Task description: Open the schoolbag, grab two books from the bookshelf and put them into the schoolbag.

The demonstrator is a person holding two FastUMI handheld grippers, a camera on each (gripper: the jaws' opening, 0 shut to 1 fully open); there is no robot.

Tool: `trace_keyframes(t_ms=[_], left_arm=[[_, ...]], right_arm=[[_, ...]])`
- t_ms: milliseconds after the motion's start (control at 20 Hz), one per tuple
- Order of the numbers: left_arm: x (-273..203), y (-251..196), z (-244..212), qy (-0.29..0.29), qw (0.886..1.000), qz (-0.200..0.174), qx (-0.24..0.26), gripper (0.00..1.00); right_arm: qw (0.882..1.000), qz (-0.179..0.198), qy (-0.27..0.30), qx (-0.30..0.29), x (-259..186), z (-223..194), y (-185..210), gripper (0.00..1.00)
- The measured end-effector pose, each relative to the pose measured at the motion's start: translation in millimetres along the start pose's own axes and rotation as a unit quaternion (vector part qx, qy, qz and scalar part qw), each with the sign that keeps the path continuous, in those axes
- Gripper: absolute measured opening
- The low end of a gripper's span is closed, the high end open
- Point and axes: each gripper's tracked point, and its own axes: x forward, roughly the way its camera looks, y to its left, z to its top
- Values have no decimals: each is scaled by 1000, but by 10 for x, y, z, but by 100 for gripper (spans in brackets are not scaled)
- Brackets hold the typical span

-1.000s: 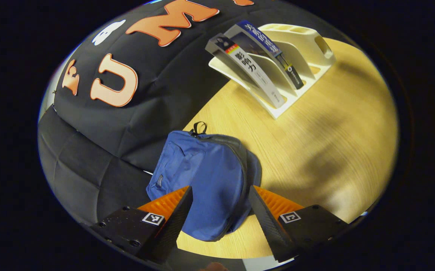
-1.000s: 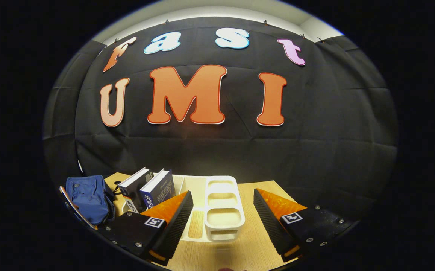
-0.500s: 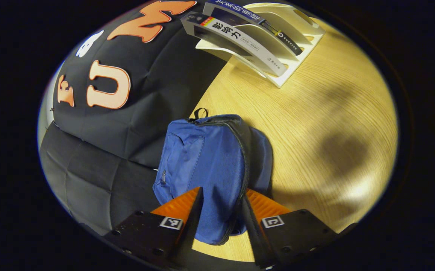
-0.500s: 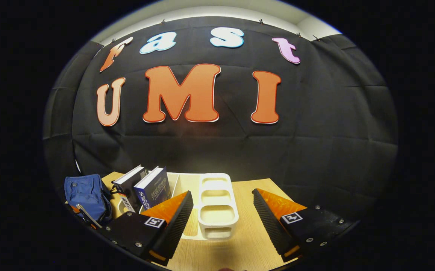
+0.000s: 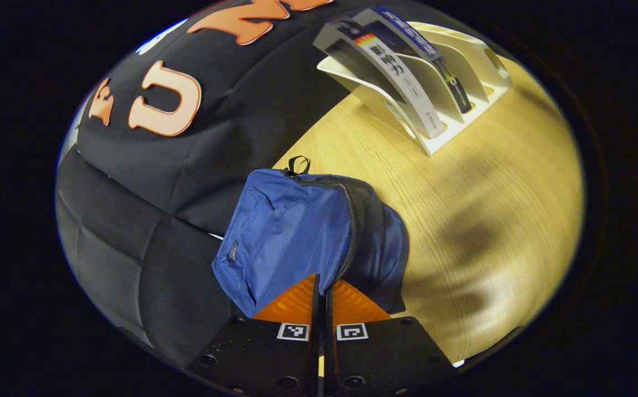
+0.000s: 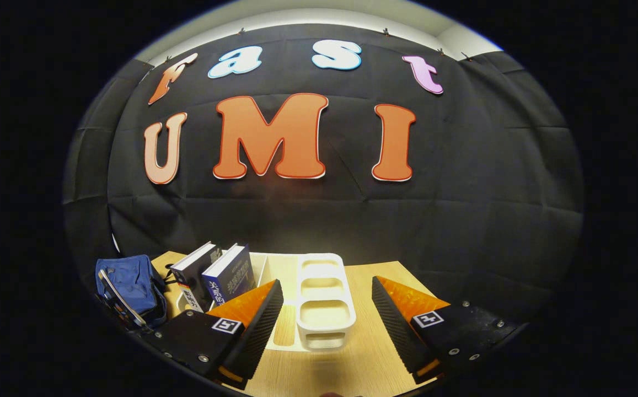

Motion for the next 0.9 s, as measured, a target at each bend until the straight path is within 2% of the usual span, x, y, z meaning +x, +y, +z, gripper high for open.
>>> trace_keyframes(t_ms=[150,550,900], left_arm=[[-128,233,180,-12,999,-21,-35,2],[-376,964,535,-49,994,-47,-91,2],[-420,1533,709,-67,978,-93,-173,2]], right_arm=[[1000,22,7,2,39,42,229,97],[997,75,19,-22,152,190,926,97],[990,123,40,-49,271,323,1645,97]])
